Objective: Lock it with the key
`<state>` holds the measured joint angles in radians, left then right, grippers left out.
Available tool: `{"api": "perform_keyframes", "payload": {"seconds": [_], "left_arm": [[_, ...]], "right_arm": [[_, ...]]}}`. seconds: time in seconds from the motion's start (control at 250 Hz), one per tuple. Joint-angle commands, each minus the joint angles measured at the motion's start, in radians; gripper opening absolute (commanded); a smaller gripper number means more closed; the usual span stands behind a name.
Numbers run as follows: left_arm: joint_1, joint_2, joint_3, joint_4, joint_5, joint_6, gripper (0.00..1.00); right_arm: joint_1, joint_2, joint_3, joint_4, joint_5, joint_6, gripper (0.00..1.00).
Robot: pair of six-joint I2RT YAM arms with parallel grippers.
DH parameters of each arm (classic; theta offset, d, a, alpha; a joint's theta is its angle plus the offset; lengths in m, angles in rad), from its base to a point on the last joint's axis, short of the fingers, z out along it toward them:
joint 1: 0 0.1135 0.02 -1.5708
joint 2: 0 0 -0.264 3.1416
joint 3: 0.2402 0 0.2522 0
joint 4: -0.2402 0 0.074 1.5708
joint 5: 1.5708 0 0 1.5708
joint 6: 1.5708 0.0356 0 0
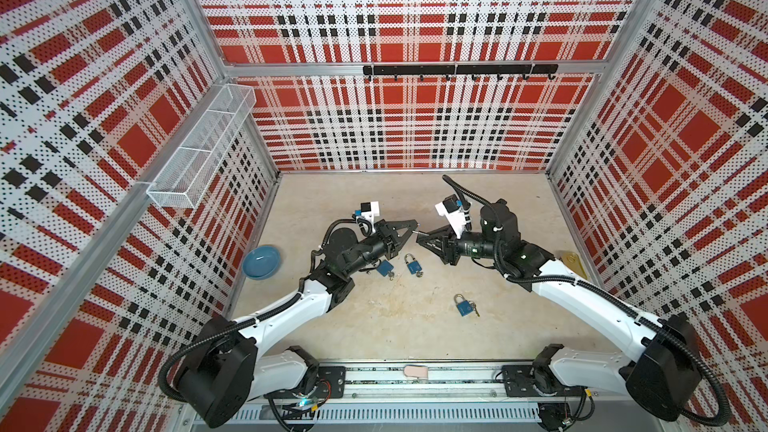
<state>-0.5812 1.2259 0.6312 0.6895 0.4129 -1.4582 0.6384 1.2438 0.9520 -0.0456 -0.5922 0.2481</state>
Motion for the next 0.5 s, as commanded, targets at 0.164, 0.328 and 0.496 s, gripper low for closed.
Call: {"api": "perform_keyframes", "payload": {"seconds": [0.164, 0.328, 0.496], "left_arm": [[-0.002, -0.01, 0.01, 0.037, 0.002, -0.022, 0.0], [0.005, -0.003, 0.023, 0.035, 0.023, -0.015, 0.0], [0.055, 0.0, 0.065, 0.008, 0.087, 0.015, 0.44]], "right_arm": [[-0.003, -0.015, 0.034, 0.069, -0.035, 0.014, 0.0], [-0.004, -0.027, 0.027, 0.064, -0.018, 0.023, 0.0], [-0.005, -0.046, 0.05, -0.038, -0.012, 0.013, 0.0]]}}
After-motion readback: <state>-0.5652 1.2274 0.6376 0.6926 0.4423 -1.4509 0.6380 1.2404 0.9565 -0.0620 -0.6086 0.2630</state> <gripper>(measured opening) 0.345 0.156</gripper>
